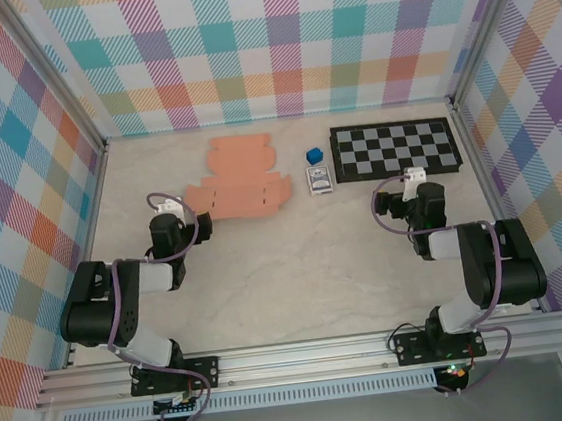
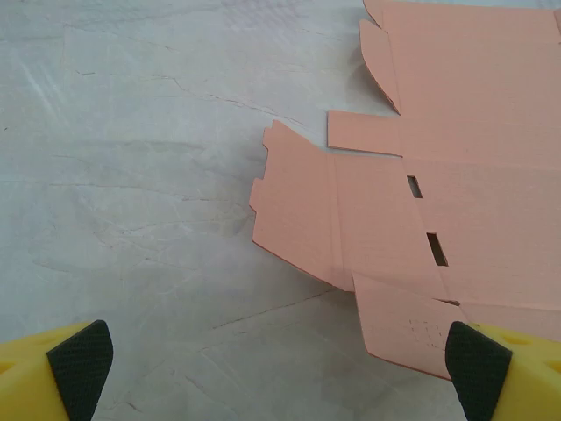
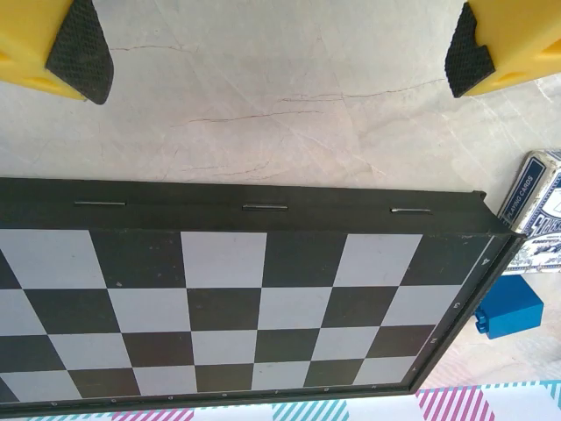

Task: Fold the paper box

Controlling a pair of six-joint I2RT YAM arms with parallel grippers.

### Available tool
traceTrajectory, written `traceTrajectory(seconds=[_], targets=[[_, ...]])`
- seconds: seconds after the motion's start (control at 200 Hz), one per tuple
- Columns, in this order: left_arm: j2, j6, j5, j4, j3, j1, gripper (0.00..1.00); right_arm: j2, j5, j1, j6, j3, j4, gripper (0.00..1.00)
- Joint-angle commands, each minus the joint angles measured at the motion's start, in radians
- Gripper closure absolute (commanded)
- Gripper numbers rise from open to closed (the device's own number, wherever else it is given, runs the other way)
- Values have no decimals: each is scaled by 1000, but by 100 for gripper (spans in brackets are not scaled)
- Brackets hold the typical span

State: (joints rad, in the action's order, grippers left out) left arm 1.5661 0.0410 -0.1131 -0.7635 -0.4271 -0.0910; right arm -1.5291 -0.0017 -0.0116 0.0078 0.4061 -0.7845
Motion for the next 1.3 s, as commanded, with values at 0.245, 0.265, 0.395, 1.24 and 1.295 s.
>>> traceTrajectory(seconds=[0.245, 0.265, 0.395, 1.24, 1.295], targets=[[-1, -13, 1, -45, 7, 17, 0, 2, -21, 9, 1, 19, -5, 0], [-1, -13, 1, -45, 6, 17, 0, 1, -21, 8, 2, 19, -5, 0], [-1, -15, 1, -45, 7, 17, 0, 2, -21, 8, 1, 19, -5, 0], [-674, -243, 1, 875, -284, 9, 0, 375, -78, -210, 688, 289, 864, 0], [-681, -259, -5, 859, -280, 9, 0, 282, -69, -303, 662, 361, 902, 0]])
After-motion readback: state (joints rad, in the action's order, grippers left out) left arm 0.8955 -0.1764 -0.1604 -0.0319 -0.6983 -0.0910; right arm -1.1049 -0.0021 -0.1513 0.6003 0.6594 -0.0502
